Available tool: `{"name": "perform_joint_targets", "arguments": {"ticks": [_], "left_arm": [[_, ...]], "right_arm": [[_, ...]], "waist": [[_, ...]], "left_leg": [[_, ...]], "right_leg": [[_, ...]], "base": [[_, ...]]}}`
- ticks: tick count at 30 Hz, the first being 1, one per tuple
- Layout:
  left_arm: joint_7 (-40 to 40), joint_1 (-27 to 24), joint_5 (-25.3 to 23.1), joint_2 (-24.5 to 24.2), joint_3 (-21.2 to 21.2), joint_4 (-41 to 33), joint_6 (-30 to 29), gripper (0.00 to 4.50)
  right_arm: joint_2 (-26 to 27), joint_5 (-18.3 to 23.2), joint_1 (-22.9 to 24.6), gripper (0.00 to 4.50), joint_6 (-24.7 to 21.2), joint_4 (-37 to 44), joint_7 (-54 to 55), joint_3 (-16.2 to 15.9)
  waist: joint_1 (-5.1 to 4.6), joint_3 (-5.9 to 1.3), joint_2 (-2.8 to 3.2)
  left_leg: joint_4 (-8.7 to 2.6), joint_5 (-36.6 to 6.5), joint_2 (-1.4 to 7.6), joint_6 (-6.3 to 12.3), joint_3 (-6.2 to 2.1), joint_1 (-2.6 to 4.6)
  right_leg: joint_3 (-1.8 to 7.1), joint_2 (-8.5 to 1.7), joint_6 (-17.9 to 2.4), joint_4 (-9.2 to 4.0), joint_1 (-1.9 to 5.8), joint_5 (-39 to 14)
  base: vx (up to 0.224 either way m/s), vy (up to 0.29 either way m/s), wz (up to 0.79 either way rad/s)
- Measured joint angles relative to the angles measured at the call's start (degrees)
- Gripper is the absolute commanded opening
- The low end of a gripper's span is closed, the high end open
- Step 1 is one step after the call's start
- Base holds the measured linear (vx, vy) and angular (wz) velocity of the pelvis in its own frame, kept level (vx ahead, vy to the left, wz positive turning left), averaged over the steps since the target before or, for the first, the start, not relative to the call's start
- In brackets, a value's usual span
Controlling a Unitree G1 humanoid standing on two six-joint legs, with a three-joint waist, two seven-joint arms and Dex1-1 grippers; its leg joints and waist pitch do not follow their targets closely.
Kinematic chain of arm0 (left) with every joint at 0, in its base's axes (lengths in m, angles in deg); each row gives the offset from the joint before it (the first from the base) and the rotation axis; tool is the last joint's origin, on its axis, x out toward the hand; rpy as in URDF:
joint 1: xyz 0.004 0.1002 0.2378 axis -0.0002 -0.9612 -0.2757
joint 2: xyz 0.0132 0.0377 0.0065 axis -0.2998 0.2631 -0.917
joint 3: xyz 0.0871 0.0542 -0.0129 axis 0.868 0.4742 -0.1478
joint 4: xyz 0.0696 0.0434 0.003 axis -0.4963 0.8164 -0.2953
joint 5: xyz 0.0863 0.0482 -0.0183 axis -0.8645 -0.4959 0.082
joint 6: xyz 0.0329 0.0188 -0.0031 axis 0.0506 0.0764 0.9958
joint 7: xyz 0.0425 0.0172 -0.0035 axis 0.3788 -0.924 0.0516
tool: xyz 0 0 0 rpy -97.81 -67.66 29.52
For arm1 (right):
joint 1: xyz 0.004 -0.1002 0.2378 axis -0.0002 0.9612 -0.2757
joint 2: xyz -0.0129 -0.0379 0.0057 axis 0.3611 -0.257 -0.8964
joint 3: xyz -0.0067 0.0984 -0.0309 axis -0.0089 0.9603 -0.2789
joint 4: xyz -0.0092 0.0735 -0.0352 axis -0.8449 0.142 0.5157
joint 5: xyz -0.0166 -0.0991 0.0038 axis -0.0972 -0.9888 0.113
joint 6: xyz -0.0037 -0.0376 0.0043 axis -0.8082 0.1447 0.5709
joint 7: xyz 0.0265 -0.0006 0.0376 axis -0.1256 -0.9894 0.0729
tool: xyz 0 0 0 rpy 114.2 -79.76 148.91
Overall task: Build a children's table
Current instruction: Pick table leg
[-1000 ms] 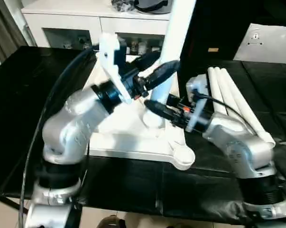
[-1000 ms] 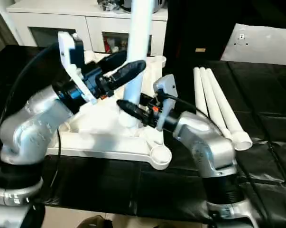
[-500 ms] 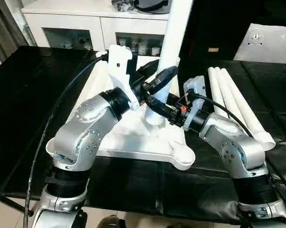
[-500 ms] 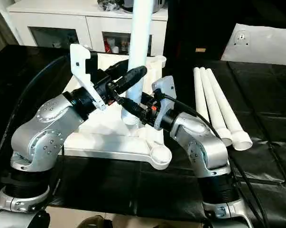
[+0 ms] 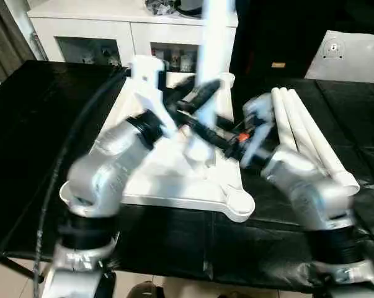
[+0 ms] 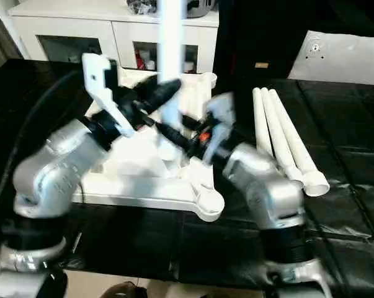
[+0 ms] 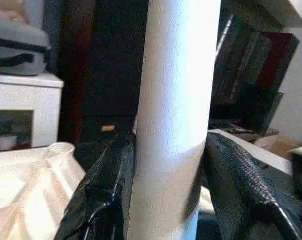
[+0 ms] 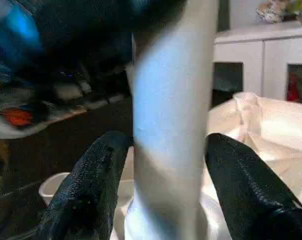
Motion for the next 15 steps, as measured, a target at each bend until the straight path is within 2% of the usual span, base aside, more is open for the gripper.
{"name": "perform_joint_targets", "arguments": {"ticks": [4,12,15], "left_arm": [[2.8,0.6,2.9,-1.2,-1.6,1.6,-1.9,1.86],[12.6,2.0,11.4,-2.1,-2.9,2.9,-5.8,1.85],[15.7,2.1,12.1,-3.4,-2.1,2.7,-6.1,1.85]], "right_arm": [[-3.1,2.5,-0.1,3.5,-2.1,1.1,-4.3,0.8],[-7.6,4.6,-1.1,3.51,-4.8,1.2,-10.7,0.7],[-8.9,5.9,-1.2,3.51,-6.0,1.3,-13.5,0.6]], "waist": [[0.11,0.0,-0.01],[0.09,0.0,-0.02],[0.07,0.01,-0.03]], "left_leg": [[0.0,0.0,0.0,0.01,0.0,-0.01],[0.0,0.0,0.0,0.05,0.01,0.0],[0.0,0.0,0.0,0.06,0.01,0.0]], "right_leg": [[-0.01,0.0,0.0,-0.01,0.0,0.0],[-0.01,0.0,0.0,0.01,-0.01,0.0],[0.0,0.0,0.0,0.01,-0.01,0.0]], "base": [[0.0,0.0,0.0],[0.0,0.0,0.0],[0.0,0.0,0.0]]}}
